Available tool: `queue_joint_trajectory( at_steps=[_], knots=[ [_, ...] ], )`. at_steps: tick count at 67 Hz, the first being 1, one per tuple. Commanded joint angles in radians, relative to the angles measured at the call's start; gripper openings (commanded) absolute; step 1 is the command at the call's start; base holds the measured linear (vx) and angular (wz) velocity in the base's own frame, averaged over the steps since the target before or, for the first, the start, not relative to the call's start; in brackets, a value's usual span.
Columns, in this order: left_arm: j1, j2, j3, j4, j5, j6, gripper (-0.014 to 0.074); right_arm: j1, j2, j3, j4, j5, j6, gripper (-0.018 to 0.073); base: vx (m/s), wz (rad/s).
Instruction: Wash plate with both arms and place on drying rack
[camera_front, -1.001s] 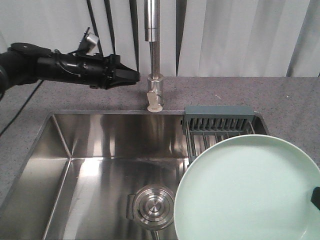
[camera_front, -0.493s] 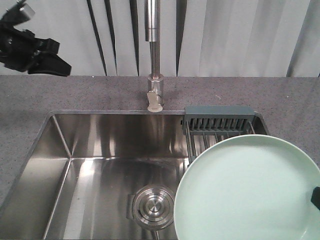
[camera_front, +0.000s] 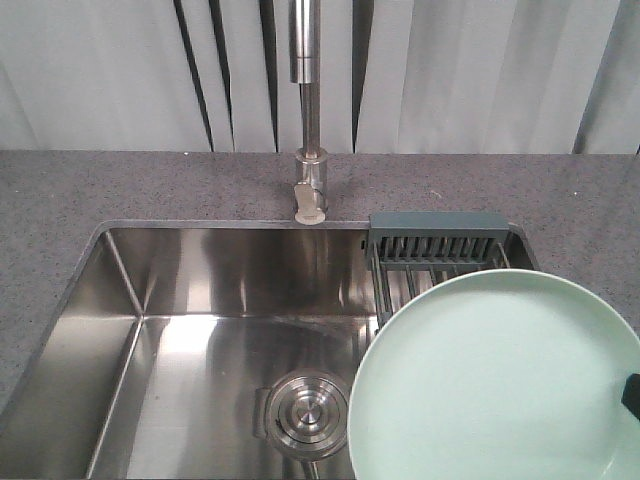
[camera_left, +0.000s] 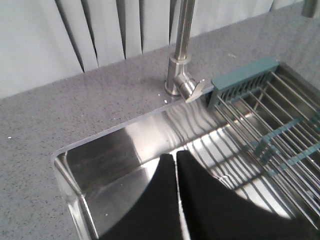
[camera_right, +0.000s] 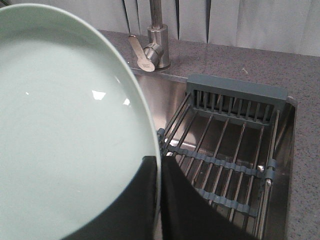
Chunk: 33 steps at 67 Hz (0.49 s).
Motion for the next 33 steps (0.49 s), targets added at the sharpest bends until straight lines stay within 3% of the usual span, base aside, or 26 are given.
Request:
queue_joint_trajectory(
  at_steps=[1, 17, 25, 33],
  knots=[
    [-0.001, -0.168, 0.144, -0.035, -0.158, -0.013, -0.0007, -0.004, 0.011, -0.026, 0.024, -0.072, -0.007, -0.0004, 0.0, 0.0],
    [-0.001, -0.633, 0.574, -0.045, -0.35, -0.036, -0.0007, -0.004, 0.011, -0.026, 0.024, -0.072, -0.007, -0.0004, 0.0, 0.0],
    [-0.001, -0.793, 0.715, -0.051, -0.36, -0.09, -0.0007, -0.004, 0.011, -0.026, 0.028, -0.073, -0.006, -0.0004, 0.0, 0.0],
    [-0.001, -0.853, 0.78, -0.048, -0.342, -0.089, -0.0007, -0.004, 0.011, -0.026, 0.028, -0.09, -0.006, -0.0004, 0.0, 0.0]
  ],
)
